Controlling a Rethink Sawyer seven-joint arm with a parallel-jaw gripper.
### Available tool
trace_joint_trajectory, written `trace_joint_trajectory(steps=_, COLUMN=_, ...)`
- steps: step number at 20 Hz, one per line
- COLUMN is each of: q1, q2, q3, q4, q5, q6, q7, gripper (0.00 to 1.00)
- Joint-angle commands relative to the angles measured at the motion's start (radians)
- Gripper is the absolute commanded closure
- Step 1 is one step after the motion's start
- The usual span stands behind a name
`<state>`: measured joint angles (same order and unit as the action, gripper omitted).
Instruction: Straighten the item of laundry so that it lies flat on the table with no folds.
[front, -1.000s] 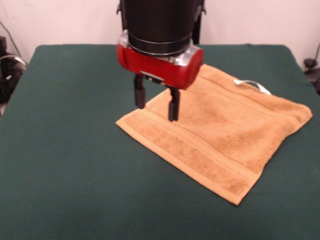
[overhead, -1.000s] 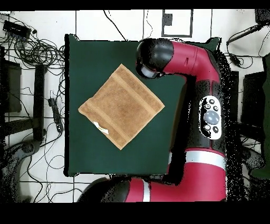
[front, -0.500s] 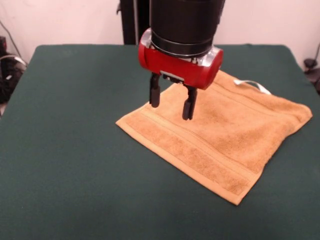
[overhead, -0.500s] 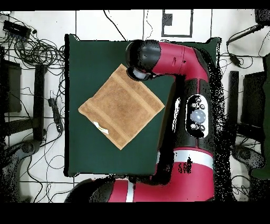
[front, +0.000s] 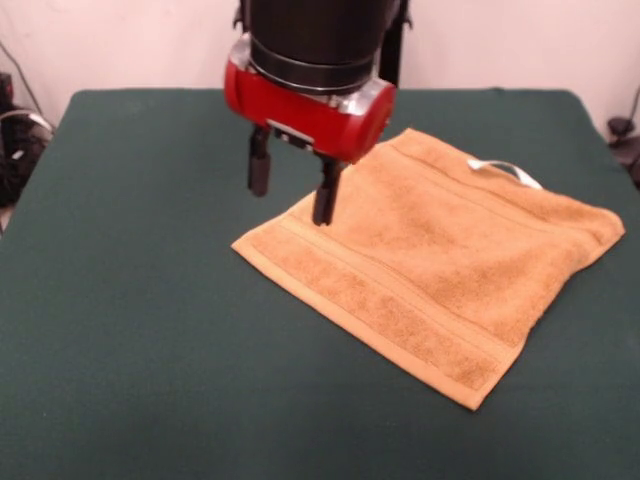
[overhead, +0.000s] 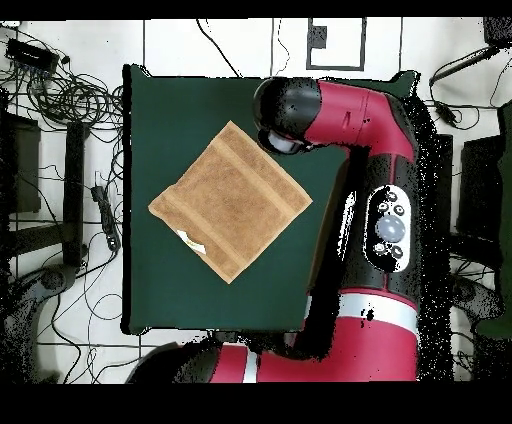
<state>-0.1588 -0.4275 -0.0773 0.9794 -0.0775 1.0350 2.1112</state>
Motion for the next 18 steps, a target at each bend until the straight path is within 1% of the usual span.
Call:
trace_joint_trajectory(steps=1, q1=-0.015, q2=0.036, q3=0.017, q4=0.155, q5=-0.018, q6=-0.016, q7=0.072, gripper=0.0)
trace_joint_trajectory(steps=3, q1=-0.031, q2=0.038, q3=0.027, q4=0.149, q5=-0.014, q6=-0.007, q7=0.048, gripper=0.0)
trace_joint_trajectory(steps=5, q1=-0.032, q2=0.039, q3=0.028, q4=0.154, q5=-0.011, q6=0.001, q7=0.056, gripper=0.0)
trace_joint_trajectory(steps=9, q1=-0.002, q2=0.038, q3=0.005, q4=0.197, q5=0.014, q6=-0.024, q7=0.182, gripper=0.0)
trace_joint_trajectory(steps=12, q1=0.001, q2=0.033, q3=0.009, q4=0.227, q5=0.029, q6=-0.045, q7=0.196, gripper=0.0)
trace_joint_trajectory(steps=16, q1=0.013, q2=0.031, q3=-0.008, q4=0.279, q5=0.063, q6=-0.052, q7=0.277, gripper=0.0)
trace_joint_trajectory(steps=18, q1=0.017, q2=0.033, q3=-0.009, q4=0.294, q5=0.074, q6=-0.078, q7=0.29, gripper=0.0)
